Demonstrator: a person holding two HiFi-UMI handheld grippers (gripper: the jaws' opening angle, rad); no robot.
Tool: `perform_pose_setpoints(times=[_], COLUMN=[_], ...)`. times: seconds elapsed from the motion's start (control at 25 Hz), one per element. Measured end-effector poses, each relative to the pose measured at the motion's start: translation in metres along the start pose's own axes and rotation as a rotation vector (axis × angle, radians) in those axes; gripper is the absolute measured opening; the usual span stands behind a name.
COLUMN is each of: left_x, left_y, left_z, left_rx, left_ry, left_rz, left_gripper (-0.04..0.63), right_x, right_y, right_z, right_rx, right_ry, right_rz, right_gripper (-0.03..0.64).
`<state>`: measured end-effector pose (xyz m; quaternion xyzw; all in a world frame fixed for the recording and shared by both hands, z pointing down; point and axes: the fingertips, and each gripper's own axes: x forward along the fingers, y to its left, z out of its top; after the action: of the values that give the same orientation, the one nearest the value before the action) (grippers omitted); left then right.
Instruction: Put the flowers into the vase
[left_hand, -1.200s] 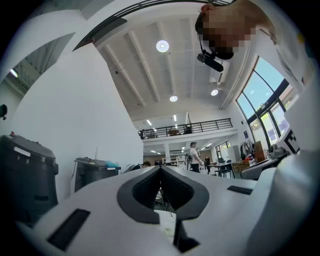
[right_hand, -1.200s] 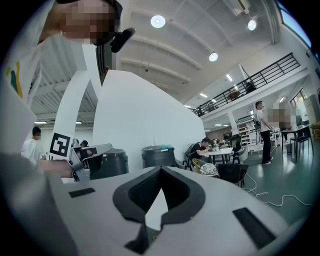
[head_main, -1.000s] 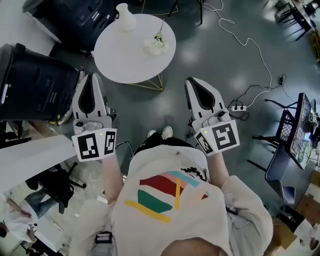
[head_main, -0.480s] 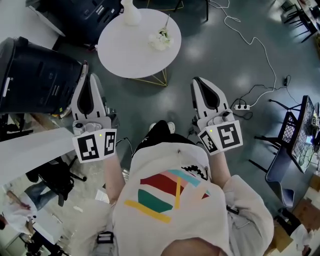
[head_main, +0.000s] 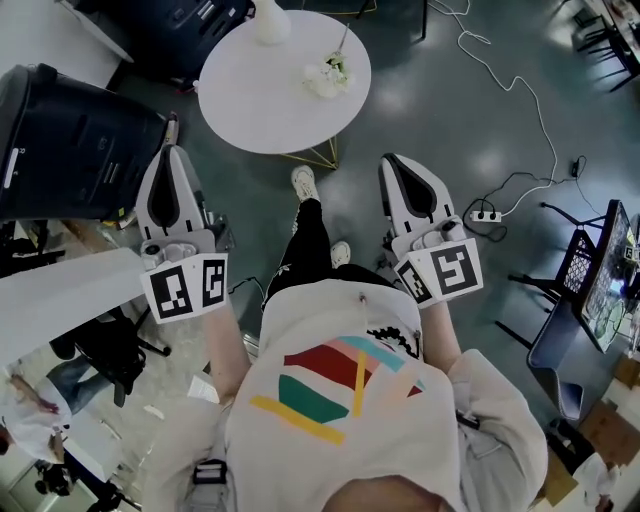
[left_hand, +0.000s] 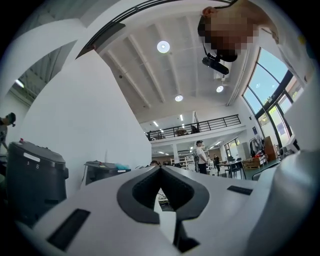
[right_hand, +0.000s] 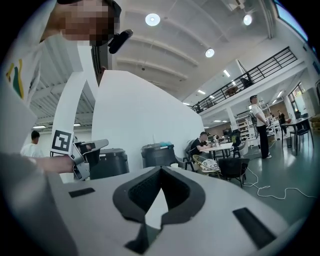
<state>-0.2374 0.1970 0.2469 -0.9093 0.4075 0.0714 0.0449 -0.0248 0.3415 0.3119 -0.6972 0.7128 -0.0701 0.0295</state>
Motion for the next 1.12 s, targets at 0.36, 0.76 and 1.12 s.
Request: perform_pose_setpoints(times=[0.36, 0.76, 1.12], left_x=[0.105, 0.235, 0.304], left_y=[-0.018, 0.022, 0.099], left_z=[-0.026, -0.073, -0.085], left_rx=[-0.014, -0.103, -0.06], left_ry=[-0.008, 0.029, 0.029], left_rz=[-0.114, -0.113, -0.034], left_gripper=[0.006, 0.006, 0.006], right_x=[0.041, 0.184, 0.321], right_y=[-0.052, -0.108, -0.12], right_z=[0.007, 0.039, 0.064], right_rx=[-0.048, -0.12, -0.193], right_ry=[0.004, 0.052, 0.028], right_rz=[-0.063, -0.032, 0.071], right_gripper=[0.011, 0.011, 0.011])
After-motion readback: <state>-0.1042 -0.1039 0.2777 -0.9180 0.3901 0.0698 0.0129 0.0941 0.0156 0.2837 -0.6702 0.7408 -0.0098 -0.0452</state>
